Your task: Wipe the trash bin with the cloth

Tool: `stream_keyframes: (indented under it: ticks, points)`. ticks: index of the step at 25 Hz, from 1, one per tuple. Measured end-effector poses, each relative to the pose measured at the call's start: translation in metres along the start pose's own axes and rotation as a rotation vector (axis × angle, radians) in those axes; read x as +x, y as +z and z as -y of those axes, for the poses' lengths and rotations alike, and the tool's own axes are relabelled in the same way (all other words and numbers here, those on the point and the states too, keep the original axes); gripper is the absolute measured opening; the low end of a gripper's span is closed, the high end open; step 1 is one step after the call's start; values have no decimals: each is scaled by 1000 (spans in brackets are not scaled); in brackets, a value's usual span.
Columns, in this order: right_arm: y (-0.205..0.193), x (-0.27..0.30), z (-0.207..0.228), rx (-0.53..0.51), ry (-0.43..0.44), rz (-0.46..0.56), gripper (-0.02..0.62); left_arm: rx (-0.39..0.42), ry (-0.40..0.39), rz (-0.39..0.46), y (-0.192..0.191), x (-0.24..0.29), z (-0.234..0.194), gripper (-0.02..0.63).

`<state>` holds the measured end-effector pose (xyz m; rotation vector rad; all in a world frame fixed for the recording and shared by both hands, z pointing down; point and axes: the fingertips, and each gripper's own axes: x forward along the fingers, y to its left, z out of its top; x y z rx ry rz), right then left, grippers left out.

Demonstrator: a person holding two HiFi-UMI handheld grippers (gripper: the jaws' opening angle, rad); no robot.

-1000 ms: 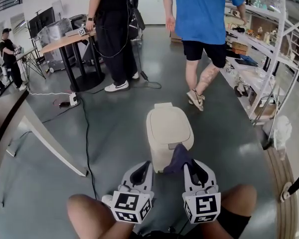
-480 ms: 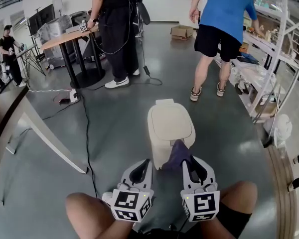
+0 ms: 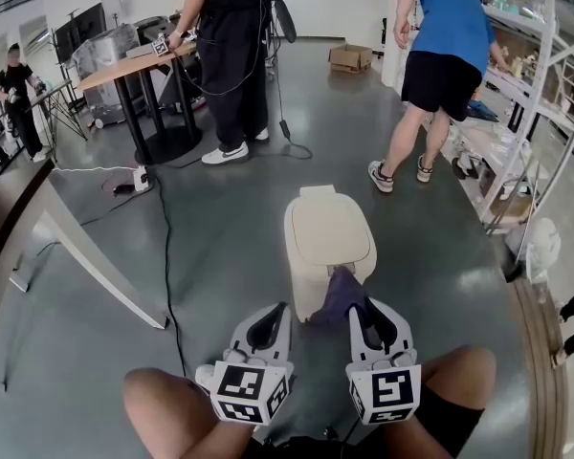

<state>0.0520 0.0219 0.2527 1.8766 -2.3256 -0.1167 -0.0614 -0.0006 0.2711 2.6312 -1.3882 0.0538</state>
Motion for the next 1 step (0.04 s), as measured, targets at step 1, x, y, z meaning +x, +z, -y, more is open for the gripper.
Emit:
stream_keyframes:
  ticks: [1]
  points:
    - [-1, 0, 0, 2, -1, -1, 67, 0, 1, 0, 0, 0, 0, -3]
